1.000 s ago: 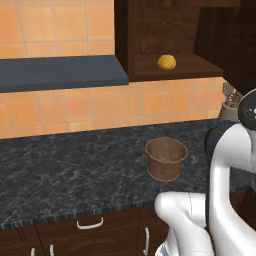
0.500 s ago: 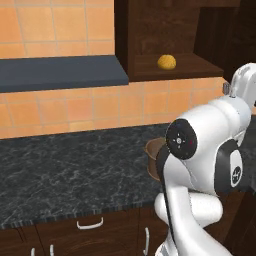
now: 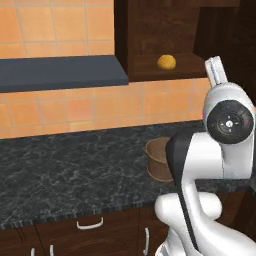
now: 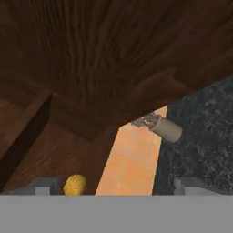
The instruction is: Open the cabinet, pick up the bread from the cabinet and place it in the basket. Then move the basket to the dining counter.
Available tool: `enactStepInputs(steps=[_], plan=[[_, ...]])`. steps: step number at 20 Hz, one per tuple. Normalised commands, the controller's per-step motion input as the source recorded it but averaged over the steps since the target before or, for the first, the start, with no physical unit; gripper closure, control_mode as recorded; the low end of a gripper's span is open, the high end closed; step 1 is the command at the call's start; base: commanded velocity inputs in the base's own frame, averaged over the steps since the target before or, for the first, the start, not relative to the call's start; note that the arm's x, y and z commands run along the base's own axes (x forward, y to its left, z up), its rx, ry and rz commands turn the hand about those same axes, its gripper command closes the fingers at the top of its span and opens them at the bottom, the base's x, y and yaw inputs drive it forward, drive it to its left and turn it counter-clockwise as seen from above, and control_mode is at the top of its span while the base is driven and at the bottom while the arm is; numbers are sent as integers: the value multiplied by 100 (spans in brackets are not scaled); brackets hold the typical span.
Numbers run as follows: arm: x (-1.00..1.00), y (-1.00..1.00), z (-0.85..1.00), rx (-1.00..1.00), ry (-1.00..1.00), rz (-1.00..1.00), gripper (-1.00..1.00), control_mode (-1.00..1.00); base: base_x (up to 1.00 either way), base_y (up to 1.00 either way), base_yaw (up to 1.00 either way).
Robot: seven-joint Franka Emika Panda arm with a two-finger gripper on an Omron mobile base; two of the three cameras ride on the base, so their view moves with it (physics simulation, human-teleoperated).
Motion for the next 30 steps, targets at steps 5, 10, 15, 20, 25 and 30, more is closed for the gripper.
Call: enactStepInputs(steps=[5, 10, 15, 20, 25, 30], plan=[[76, 12, 24, -46, 61, 30, -100, -100, 0, 0, 0], [100, 0, 6, -39, 49, 27, -100, -100, 0, 0, 0], [77, -11, -1, -32, 14, 45, -100, -100, 0, 0, 0], [69, -7, -1, -21, 0, 44, -100, -100, 0, 0, 0], [66, 1, -14, -15, -1, 23, -100, -100, 0, 0, 0], [71, 4, -1, -5, 15, 2, -100, -100, 0, 0, 0]])
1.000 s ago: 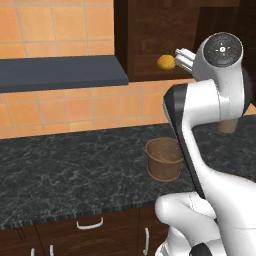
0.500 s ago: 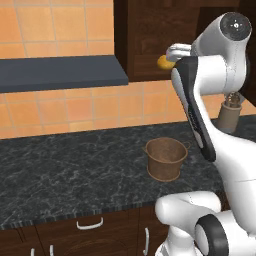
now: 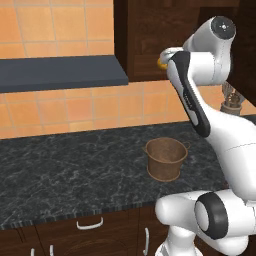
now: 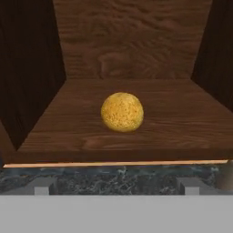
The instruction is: Open the cabinet, pick up the bread from the cabinet and place it in the basket. Then move the basket to the dining counter.
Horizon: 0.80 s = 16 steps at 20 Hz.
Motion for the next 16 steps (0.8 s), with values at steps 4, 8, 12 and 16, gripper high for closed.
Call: enactStepInputs(steps=[4, 8, 12, 16], plan=[[44, -8, -9, 0, 5, 0, -100, -100, 0, 0, 0], [70, -7, -12, 0, 0, 0, -100, -100, 0, 0, 0], [41, 0, -38, -1, -12, 0, -100, -100, 0, 0, 0], [58, 0, -27, 0, -14, 0, -100, -100, 0, 0, 0]])
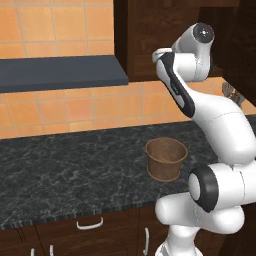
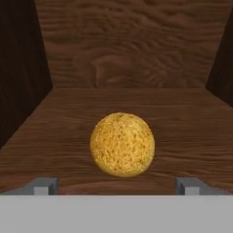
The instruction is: Open the cabinet, pick up the bread from the cabinet and place it in the basket. Then move the basket to the dining counter.
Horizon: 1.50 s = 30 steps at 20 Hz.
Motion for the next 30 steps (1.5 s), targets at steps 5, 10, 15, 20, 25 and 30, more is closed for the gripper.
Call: enactStepInputs(steps=[5, 10, 15, 20, 25, 30], plan=[[49, -5, 0, 0, 1, 0, -100, -100, 0, 0, 0], [24, 0, 0, 0, 6, 0, -100, -100, 0, 0, 0], [55, -2, -1, 0, 0, 0, -100, -100, 0, 0, 0], [41, -15, -4, 0, 1, 0, -100, -100, 0, 0, 0], [4, -9, -39, -1, 3, 2, -100, -100, 0, 0, 0], [0, 0, -45, -1, 0, 2, -100, -100, 0, 0, 0]])
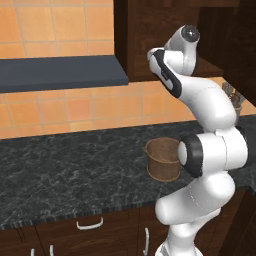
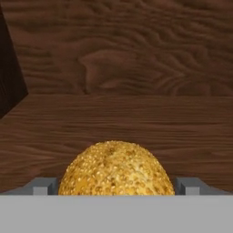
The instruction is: Open the cabinet, pick up the bread from the cabinet and place it in the basket. Then move the basket to the dining counter.
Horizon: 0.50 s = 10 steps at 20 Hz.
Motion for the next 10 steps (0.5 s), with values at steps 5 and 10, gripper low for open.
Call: enactStepInputs(steps=[5, 10], plan=[[0, 0, -37, 0, 0, 1, 100, -100, 0, 0, 0], [-74, 11, -25, 0, 0, 0, 100, -100, 0, 0, 0]])
